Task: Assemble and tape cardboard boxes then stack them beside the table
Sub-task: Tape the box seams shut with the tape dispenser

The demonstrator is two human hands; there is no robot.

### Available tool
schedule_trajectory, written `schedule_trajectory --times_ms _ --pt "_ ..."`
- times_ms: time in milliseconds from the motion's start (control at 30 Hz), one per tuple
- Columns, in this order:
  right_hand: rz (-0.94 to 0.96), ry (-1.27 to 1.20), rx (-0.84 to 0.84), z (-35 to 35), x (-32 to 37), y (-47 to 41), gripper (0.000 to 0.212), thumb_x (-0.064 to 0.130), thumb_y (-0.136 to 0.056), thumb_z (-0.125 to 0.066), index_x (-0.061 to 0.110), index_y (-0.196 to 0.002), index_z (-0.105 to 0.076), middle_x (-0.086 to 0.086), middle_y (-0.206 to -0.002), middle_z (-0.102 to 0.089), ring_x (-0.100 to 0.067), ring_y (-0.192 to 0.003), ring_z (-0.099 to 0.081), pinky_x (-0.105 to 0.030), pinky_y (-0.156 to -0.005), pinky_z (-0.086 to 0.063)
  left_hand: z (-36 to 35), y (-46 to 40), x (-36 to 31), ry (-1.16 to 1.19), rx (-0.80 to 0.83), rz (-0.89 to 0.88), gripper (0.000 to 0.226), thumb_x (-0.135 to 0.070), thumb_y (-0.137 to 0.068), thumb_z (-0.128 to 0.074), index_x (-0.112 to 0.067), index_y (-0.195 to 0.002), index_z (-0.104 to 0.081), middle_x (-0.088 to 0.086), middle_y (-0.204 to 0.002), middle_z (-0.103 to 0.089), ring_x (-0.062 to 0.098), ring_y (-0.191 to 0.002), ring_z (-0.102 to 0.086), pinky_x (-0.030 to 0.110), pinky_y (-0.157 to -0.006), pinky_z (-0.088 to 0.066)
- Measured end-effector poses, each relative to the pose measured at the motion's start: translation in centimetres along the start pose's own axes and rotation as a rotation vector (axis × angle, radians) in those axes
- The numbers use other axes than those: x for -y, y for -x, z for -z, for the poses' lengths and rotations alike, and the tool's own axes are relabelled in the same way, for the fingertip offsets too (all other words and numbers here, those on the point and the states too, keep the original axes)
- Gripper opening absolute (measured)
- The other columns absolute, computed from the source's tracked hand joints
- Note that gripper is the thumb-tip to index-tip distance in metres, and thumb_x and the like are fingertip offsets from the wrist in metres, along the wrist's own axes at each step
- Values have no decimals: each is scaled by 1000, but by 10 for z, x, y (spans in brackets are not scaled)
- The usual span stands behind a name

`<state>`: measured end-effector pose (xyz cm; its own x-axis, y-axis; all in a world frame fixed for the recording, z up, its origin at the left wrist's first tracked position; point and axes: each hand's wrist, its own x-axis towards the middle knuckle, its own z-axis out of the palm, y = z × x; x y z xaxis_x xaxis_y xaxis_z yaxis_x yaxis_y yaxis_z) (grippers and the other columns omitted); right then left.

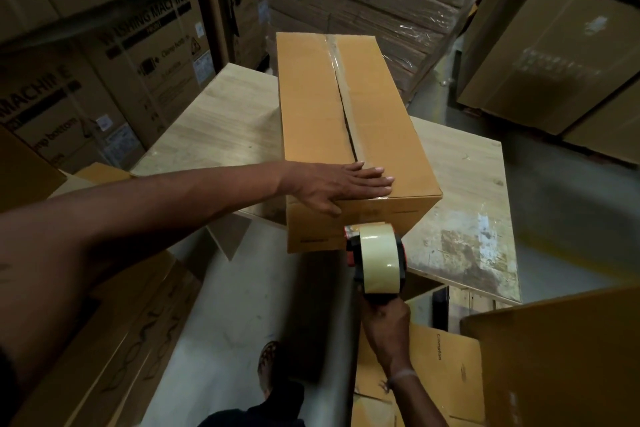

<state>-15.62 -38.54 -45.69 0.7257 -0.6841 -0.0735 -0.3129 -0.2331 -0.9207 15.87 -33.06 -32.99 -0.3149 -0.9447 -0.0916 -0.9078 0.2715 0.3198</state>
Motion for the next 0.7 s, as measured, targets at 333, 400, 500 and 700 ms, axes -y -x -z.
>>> schedule_trajectory --times_ms 333,400,500,700 --pt "-25 127 31 -4 -1 -44 8 16 -89 -82 10 -90 -77 -9 -85 -78 -25 -83 -75 -45 -73 -60 -4 -14 1 34 -178 160 61 -47 -111 -26 -17 -163 -28 2 -173 -7 25 -160 13 53 -129 8" --pt "0 139 26 -4 6 -47 13 14 -88 -83 22 -83 -75 -8 -84 -78 -25 -82 -75 -41 -72 -58 -4 -19 4 -1 -193 169 59 -46 -112 -26 -18 -164 -25 2 -173 -7 25 -160 14 52 -128 10" --pt "2 165 33 -3 17 -53 36 11 -88 -82 39 -79 -62 -4 -87 -75 -26 -85 -73 -40 -77 -58 -6 -24 10 -61 -187 190 59 -45 -113 -25 -21 -166 -18 1 -174 -3 25 -159 16 51 -128 13" --pt "-88 202 -13 -8 15 -68 15 9 -87 -80 11 -98 -71 -16 -94 -76 -34 -91 -72 -52 -81 -60 -9 -28 18 -80 -180 178 62 -42 -112 -34 -20 -166 -16 2 -174 -2 29 -159 14 53 -127 13"
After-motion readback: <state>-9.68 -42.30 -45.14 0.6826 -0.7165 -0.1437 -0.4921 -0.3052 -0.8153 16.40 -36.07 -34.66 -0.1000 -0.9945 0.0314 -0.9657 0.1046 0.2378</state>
